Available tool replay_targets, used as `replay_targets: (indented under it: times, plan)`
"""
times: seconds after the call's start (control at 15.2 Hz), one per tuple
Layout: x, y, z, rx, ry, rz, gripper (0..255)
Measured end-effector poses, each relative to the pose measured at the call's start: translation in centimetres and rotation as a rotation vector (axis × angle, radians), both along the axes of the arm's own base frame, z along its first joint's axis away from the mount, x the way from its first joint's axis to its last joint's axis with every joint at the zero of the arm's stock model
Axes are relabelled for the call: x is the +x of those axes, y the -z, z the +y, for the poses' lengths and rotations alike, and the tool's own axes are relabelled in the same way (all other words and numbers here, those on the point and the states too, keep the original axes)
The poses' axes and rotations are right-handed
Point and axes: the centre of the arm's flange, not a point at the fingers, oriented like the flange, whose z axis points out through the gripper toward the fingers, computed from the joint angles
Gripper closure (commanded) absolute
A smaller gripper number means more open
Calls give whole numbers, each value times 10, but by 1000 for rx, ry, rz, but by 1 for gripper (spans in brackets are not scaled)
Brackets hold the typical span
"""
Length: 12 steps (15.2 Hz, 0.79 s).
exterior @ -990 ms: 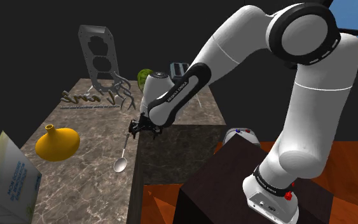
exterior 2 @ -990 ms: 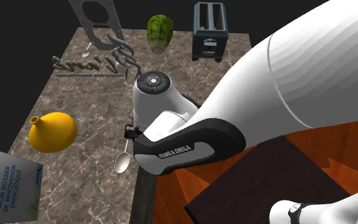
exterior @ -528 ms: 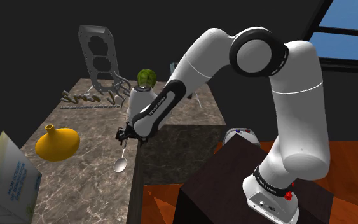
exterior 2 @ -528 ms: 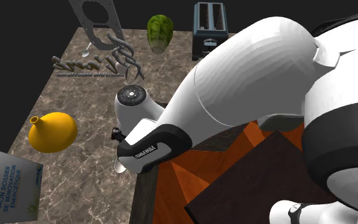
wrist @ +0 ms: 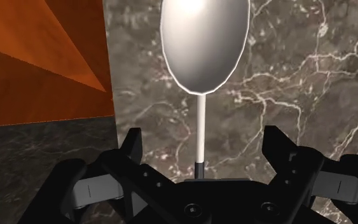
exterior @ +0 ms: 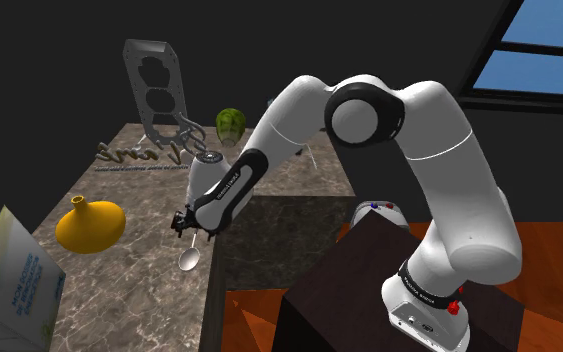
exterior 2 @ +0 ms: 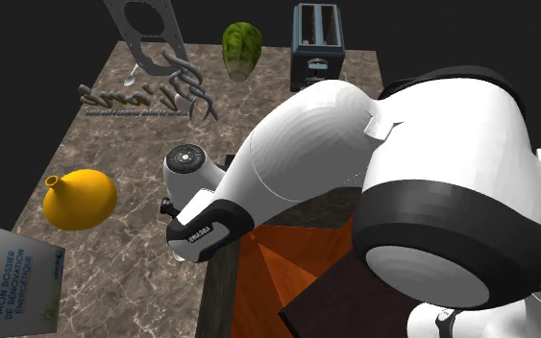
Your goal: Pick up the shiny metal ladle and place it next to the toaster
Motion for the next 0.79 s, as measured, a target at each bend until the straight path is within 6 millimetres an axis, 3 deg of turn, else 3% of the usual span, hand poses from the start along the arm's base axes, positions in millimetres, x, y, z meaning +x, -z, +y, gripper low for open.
replay_targets:
  times: [0.26,0.66,0.73,0.79]
  plan:
    - [3,20,4,0,0,0,0]
    - [4,23,4,0,1,0,0]
    - [4,23,4,0,1,0,255]
    - [4,23,4,0,1,0,255]
